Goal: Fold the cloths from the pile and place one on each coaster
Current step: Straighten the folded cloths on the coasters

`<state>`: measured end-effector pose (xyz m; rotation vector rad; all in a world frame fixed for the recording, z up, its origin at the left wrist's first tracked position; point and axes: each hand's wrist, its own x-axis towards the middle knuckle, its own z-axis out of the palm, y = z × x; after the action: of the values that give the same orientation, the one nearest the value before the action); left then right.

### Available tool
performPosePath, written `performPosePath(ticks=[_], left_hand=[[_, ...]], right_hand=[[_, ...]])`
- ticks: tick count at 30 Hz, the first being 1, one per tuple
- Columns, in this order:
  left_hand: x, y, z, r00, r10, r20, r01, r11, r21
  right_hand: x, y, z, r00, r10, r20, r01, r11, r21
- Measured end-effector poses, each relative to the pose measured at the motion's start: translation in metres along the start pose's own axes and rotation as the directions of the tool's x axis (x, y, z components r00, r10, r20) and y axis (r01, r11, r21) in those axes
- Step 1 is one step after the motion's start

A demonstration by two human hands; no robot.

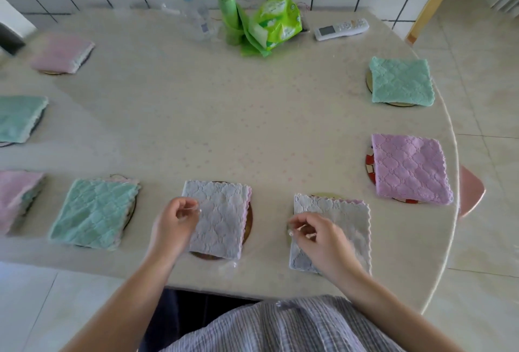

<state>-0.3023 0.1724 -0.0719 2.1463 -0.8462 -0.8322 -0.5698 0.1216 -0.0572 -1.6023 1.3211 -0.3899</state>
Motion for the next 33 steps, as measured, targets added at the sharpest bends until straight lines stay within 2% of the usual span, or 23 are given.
performPosePath(ticks=[4,9,14,19,25,33], left_hand=[[0.030,-0.020,-0.025,0.999,0.007,0.036,-0.010,0.998,0.063],[0.059,-0.035,-0.049,0.979,0.008,0.203,-0.045,0.982,0.181],[0.078,-0.045,-0.068,0.871,0.118,0.478,-0.265,0.930,0.254],[0.088,-0.040,-0.074,0.783,0.170,0.598,-0.399,0.876,0.273],[0.090,-0.036,-0.071,0.748,0.159,0.644,-0.374,0.903,0.212],[0.089,-0.038,-0.058,0.749,0.103,0.654,-0.279,0.945,0.170]], right_hand=[[0.020,-0.020,0.036,0.999,0.033,0.016,-0.032,0.999,-0.026],[0.035,-0.041,0.082,0.987,0.139,-0.074,-0.146,0.986,-0.086],[0.038,-0.046,0.113,0.936,0.308,-0.173,-0.335,0.928,-0.164],[0.032,-0.052,0.123,0.866,0.397,-0.303,-0.454,0.878,-0.149],[0.036,-0.057,0.126,0.837,0.438,-0.328,-0.483,0.873,-0.069],[0.033,-0.047,0.123,0.845,0.445,-0.297,-0.457,0.889,0.031]])
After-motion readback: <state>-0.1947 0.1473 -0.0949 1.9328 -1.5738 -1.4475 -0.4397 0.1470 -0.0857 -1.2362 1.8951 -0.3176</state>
